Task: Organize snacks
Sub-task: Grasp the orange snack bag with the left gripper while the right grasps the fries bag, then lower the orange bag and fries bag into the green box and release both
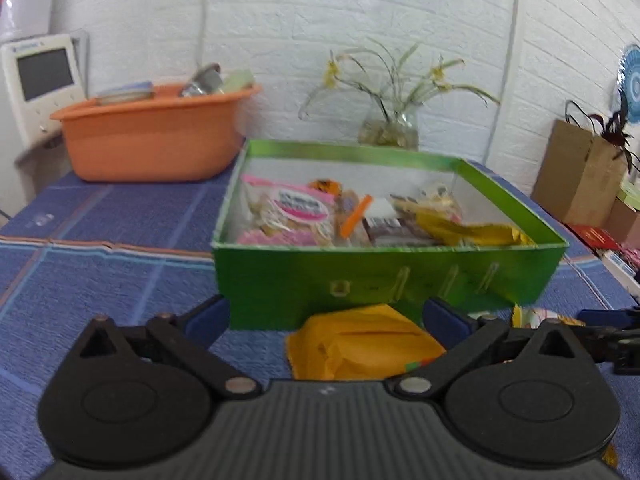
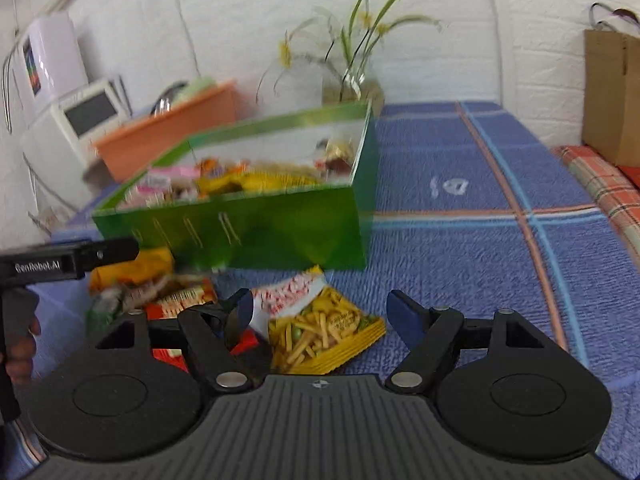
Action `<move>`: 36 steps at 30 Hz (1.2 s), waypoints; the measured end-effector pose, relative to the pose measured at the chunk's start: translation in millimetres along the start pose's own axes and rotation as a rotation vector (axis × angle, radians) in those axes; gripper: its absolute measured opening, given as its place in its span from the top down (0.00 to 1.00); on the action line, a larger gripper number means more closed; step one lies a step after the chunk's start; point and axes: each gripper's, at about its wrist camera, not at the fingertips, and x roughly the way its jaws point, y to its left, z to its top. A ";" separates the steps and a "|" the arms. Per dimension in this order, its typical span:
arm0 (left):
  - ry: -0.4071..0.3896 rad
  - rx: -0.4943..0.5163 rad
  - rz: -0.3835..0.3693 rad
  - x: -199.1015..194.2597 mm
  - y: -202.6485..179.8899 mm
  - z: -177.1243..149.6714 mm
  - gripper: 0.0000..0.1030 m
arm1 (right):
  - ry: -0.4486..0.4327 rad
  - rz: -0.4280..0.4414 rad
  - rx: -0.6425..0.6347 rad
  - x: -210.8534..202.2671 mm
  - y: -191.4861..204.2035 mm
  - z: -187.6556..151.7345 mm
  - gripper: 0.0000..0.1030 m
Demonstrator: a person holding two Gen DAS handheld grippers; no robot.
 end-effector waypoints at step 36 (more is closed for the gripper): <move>-0.220 -0.072 0.082 -70.1 4.5 11.9 0.32 | -0.335 0.088 0.011 -66.1 45.7 -5.0 0.24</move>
